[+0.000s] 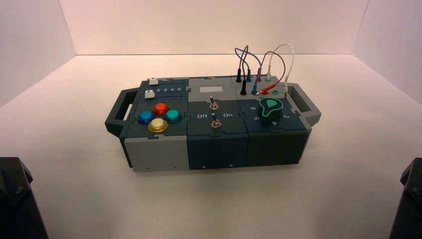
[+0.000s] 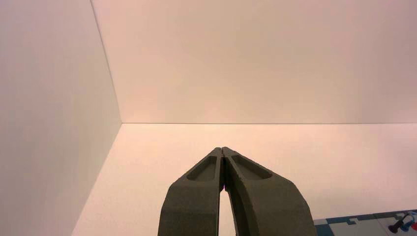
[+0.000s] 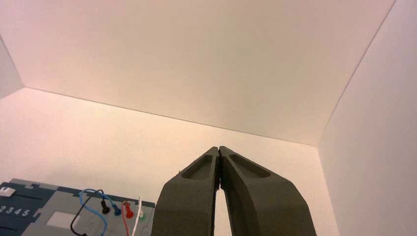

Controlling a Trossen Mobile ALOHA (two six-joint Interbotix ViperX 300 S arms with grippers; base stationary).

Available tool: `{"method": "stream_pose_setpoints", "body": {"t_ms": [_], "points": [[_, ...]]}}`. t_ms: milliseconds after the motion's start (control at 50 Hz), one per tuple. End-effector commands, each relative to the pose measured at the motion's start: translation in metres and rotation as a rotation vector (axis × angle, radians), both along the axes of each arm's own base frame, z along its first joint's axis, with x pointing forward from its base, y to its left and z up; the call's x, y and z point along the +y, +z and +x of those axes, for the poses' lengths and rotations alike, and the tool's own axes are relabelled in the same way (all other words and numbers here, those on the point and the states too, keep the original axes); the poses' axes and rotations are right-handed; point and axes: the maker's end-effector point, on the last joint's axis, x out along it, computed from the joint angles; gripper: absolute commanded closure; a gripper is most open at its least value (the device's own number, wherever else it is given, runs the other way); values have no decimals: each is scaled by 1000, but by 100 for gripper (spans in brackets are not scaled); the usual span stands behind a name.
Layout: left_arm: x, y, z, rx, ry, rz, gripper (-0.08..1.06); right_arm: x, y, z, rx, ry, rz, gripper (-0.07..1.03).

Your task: Insert the white wire.

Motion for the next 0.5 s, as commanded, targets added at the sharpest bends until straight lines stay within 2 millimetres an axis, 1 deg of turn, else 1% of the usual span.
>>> {"method": "stream_pose_setpoints", "body": {"t_ms": [20, 280, 500], "points": [[1, 8, 3, -18, 4, 1, 101, 0, 6, 2, -8, -3, 8, 99], [1, 7, 3, -11, 3, 1, 101, 1, 1, 4, 13, 0, 13, 99], [0, 2, 4, 18, 3, -3, 101, 5, -18, 12, 127, 2, 22, 99]]}}
